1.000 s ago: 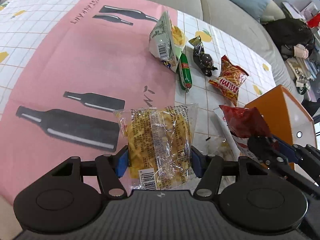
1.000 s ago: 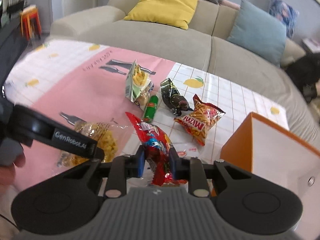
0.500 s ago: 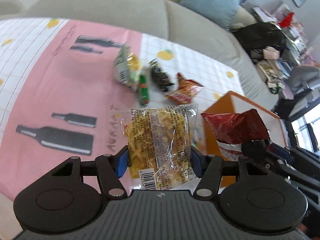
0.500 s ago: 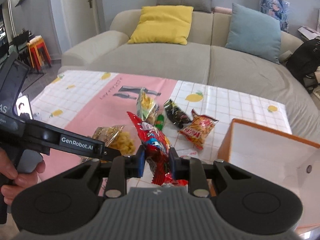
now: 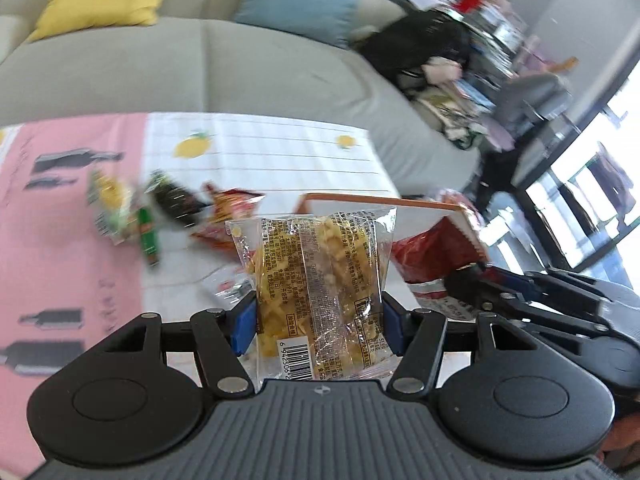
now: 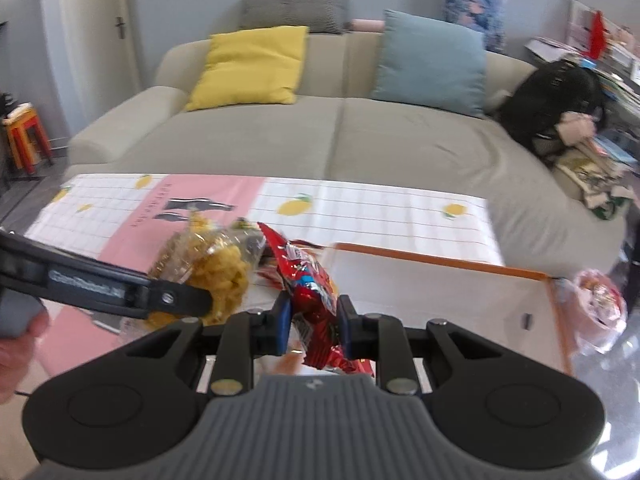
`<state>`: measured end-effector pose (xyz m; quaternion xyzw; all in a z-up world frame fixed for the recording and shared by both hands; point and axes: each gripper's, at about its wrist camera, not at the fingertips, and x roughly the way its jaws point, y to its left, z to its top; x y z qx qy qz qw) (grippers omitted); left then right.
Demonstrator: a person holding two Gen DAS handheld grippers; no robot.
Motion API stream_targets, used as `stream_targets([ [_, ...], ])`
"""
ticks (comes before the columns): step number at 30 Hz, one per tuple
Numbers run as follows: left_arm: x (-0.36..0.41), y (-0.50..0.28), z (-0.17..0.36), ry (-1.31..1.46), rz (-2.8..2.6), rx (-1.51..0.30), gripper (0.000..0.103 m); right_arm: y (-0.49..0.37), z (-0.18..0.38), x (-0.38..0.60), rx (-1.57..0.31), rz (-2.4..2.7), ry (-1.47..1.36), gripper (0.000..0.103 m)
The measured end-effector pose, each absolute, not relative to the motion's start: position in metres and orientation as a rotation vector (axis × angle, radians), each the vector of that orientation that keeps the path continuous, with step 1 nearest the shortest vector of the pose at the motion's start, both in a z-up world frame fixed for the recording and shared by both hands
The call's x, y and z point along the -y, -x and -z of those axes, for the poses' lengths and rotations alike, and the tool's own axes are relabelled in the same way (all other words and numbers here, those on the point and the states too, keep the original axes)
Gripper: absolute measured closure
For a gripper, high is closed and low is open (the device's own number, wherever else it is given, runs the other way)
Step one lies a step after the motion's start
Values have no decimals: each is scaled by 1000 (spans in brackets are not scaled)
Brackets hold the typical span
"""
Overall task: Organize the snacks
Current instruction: 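Carry the cracker bag and red bag over the box and lower them in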
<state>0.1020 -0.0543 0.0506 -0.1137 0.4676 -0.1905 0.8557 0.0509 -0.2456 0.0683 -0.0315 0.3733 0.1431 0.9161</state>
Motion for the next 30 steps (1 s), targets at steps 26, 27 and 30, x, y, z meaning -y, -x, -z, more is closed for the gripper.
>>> stream_targets([
  [26, 215, -171, 35, -327, 612, -1166, 33, -122, 29, 353, -1073, -80, 51, 84],
  [27, 217, -172, 40, -347, 613, -1178, 33, -123, 33, 353, -1085, -80, 56, 84],
  [30, 220, -172, 52, -391, 614, -1197, 33, -127, 47, 355, -1126, -92, 45, 84],
])
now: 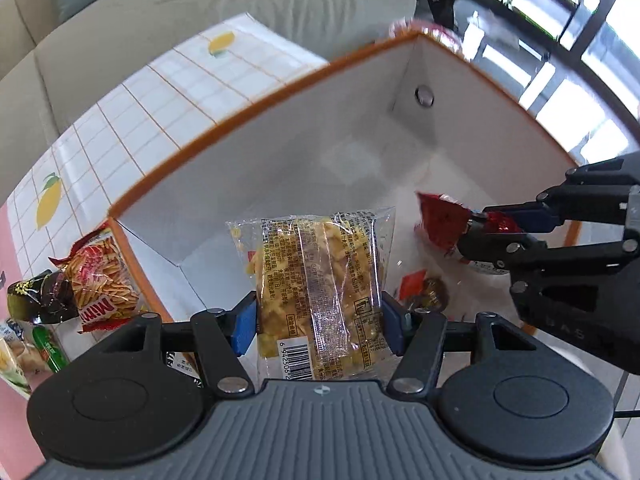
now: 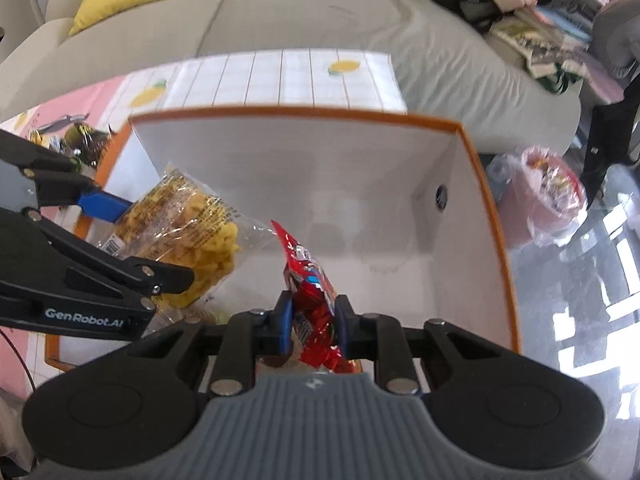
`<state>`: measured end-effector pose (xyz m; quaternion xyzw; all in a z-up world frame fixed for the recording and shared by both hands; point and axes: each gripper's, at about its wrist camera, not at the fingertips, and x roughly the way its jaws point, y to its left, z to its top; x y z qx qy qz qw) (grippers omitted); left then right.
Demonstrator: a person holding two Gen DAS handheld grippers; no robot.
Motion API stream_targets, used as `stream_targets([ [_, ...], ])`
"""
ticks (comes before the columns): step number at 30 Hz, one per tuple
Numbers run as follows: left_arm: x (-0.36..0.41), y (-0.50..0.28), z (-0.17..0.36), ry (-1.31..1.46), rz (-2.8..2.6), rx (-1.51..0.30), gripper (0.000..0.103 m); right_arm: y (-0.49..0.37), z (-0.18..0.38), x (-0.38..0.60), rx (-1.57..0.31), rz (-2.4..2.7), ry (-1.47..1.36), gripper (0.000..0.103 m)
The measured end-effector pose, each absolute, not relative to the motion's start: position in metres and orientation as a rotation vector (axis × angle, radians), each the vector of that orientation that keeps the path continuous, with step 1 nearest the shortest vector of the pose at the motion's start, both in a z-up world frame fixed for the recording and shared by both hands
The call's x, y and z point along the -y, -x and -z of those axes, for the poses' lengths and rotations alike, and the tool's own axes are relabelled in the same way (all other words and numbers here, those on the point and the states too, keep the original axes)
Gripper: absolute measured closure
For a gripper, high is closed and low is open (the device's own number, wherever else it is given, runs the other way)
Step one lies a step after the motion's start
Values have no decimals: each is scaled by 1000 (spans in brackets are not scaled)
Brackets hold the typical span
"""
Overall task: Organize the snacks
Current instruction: 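Carry the cracker bag and red bag over the box and lower them in, then open both tools to drop the bags into the box and withdraw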
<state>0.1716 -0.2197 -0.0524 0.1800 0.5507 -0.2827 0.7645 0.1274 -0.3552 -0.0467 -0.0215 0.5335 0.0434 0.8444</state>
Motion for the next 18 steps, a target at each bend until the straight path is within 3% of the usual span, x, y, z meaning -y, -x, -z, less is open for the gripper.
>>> stream_targets([
  [10, 226, -162, 64, -488, 627, -1173, 31, -130, 65, 337, -1180, -151, 71, 83],
  [18, 212, -167, 57, -411, 652, -1145, 20, -127, 69, 334, -1202, -176, 75, 81],
])
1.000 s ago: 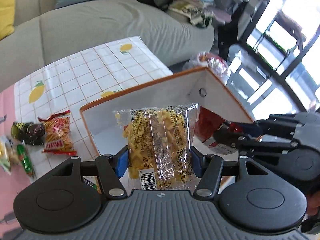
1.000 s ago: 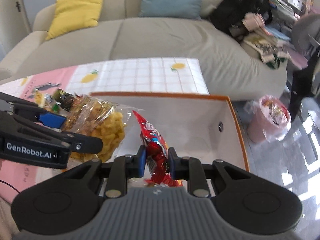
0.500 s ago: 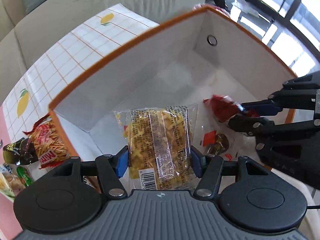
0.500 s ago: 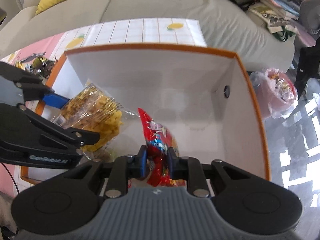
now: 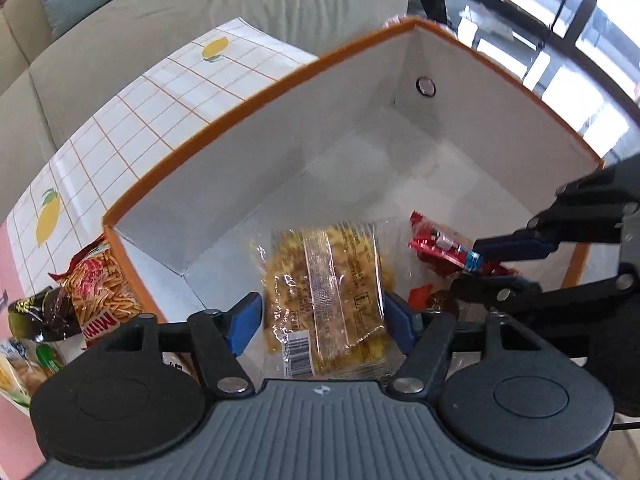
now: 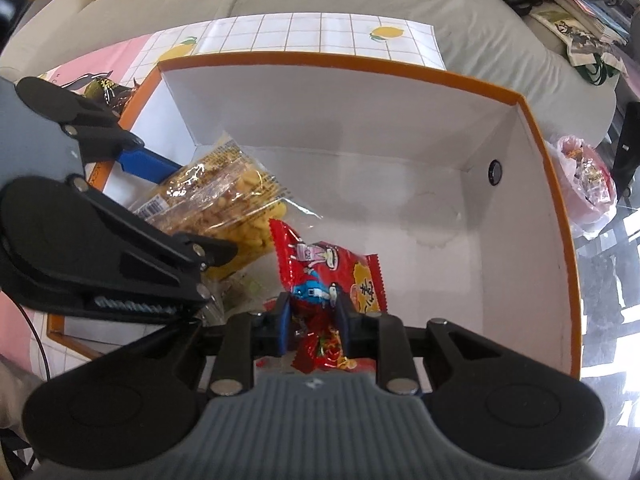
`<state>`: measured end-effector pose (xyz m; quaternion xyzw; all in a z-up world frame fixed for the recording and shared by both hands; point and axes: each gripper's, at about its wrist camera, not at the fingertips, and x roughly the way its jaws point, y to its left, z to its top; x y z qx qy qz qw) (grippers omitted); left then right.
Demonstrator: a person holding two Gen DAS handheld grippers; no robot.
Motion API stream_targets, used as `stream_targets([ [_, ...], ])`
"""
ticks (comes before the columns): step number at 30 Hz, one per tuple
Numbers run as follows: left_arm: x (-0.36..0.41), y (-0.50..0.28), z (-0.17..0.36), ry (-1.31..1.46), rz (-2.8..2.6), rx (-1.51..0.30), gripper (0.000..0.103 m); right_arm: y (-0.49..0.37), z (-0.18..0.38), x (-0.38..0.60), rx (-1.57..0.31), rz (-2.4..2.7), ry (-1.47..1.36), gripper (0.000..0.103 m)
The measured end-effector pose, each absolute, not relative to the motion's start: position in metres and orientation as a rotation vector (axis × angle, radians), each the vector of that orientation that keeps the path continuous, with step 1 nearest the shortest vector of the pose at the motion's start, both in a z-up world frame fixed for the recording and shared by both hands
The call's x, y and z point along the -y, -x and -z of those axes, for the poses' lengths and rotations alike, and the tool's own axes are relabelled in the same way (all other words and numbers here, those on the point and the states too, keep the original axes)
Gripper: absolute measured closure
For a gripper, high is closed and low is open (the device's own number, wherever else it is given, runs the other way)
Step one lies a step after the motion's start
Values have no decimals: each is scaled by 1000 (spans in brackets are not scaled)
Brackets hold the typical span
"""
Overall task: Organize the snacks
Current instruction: 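Open both tools to drop the bags into the box and withdraw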
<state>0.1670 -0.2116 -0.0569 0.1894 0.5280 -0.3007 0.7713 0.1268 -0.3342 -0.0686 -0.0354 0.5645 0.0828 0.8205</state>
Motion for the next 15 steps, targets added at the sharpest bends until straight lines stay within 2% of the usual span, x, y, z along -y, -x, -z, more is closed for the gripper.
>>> stream_targets([
  [3, 204, -169, 45, -370, 652, -1114, 16, -126, 68, 336, -1209, -180, 73, 81],
  [15, 178, -166, 21, -275, 609, -1079, 17, -129, 81, 326, -1283, -209, -17, 68],
])
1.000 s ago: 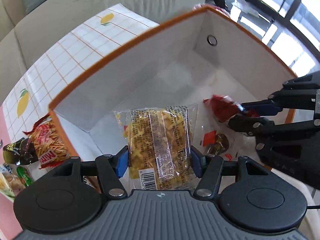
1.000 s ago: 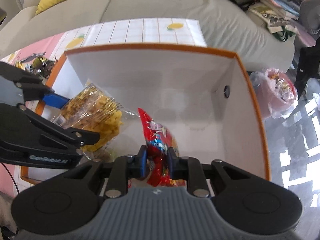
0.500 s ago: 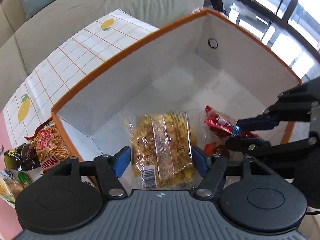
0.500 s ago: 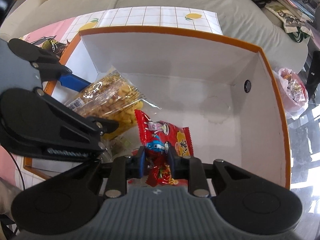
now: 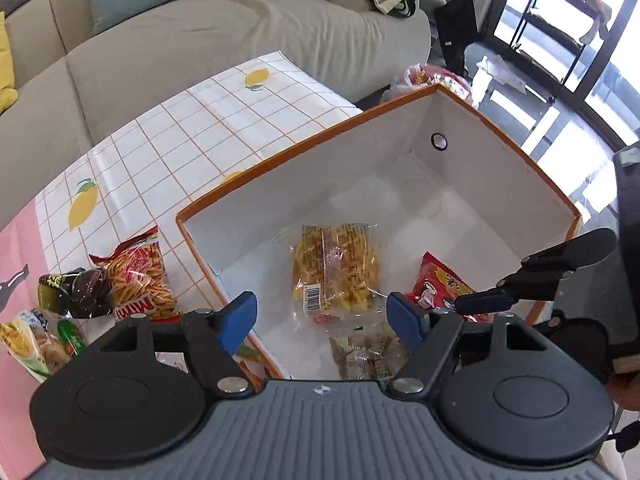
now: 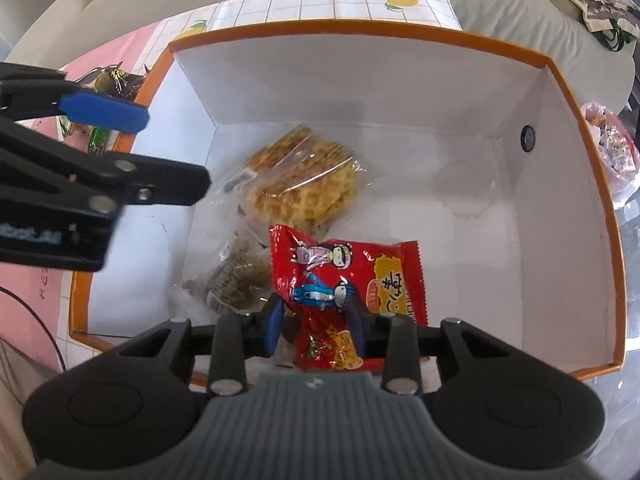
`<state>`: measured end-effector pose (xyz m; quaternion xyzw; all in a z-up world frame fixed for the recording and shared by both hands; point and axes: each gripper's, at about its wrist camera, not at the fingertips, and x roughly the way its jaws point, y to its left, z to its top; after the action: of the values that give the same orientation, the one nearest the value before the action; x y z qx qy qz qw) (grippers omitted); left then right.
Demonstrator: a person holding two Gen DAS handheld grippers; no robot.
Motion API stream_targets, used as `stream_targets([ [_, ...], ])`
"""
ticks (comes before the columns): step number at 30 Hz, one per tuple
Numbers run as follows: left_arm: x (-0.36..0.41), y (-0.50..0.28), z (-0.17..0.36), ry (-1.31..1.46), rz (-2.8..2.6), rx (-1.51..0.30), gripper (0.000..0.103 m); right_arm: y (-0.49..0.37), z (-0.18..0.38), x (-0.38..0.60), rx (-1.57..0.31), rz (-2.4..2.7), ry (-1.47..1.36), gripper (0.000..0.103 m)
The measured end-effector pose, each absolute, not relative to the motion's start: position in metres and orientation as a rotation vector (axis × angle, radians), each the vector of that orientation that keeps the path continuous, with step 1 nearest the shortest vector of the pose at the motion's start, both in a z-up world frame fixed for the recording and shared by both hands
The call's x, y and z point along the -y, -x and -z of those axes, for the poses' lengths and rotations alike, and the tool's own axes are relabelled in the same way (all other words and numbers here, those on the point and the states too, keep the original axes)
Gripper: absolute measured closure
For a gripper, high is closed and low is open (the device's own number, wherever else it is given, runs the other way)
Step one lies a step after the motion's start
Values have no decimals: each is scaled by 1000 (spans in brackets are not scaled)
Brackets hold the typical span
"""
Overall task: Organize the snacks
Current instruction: 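Open both tools to drop the bags into the box and withdraw, then move both tools toward the clear bag of white balls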
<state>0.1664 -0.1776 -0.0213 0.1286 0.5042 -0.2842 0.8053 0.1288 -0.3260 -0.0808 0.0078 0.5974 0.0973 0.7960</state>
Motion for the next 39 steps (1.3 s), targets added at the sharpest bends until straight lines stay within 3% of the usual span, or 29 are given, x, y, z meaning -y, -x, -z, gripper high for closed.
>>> stream_targets([
  [4, 171, -160, 13, -262, 587, -1063, 17, -128, 77, 328, -1289, -194, -57, 66],
  [14, 144, -137, -18, -174, 563, -986, 17, -102, 29, 321, -1124, -137, -99, 43],
  [24, 80, -106, -27, -68, 469, -931, 19, -52, -2, 267, -847, -108, -50, 43],
  [34, 9, -72, 5, 9, 342, -984, 23, -7, -7, 198, -696, -174, 28, 43],
  [39, -14, -61, 28, 65, 294, -1046, 24, 3, 12, 165, -712, -220, 124, 56],
])
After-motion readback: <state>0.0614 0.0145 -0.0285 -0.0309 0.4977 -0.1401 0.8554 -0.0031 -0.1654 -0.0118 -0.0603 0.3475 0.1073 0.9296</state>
